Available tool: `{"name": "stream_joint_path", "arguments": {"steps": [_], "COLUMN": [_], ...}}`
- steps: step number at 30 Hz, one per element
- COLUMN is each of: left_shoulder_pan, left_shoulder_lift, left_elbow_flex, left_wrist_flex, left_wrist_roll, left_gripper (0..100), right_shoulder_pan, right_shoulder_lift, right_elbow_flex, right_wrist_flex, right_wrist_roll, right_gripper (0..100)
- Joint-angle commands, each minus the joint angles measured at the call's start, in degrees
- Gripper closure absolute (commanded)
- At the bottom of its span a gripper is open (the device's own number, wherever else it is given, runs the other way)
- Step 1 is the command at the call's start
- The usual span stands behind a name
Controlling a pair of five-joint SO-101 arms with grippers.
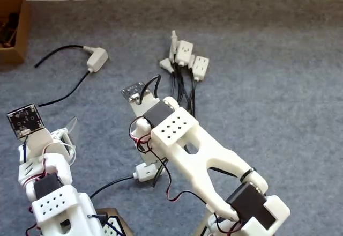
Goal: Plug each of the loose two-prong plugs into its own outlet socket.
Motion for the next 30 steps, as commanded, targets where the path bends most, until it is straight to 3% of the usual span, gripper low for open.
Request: {"name": "stream_joint_path", "arguments": {"steps": [1, 30], "left_shoulder_pan": [-0.04, 1.1], "left_shoulder_lift": [-0.48, -0.48], "left_elbow_flex": [-0.31, -0.48], "left_wrist_flex": [-0.97, -0.97], "left_wrist_roll": [0.53, 0.53], "left_gripper": [63, 63], "right_shoulder_pan": [0.57, -0.75], "right_shoulder_lift": [-1.45, -1.98], "right_elbow_flex": [0.13, -0.22], "right_wrist_flex": [-0.57, 3.21], "right_wrist_roll": [0.35, 1.67], "right_gripper": [99.2, 99.0]}}
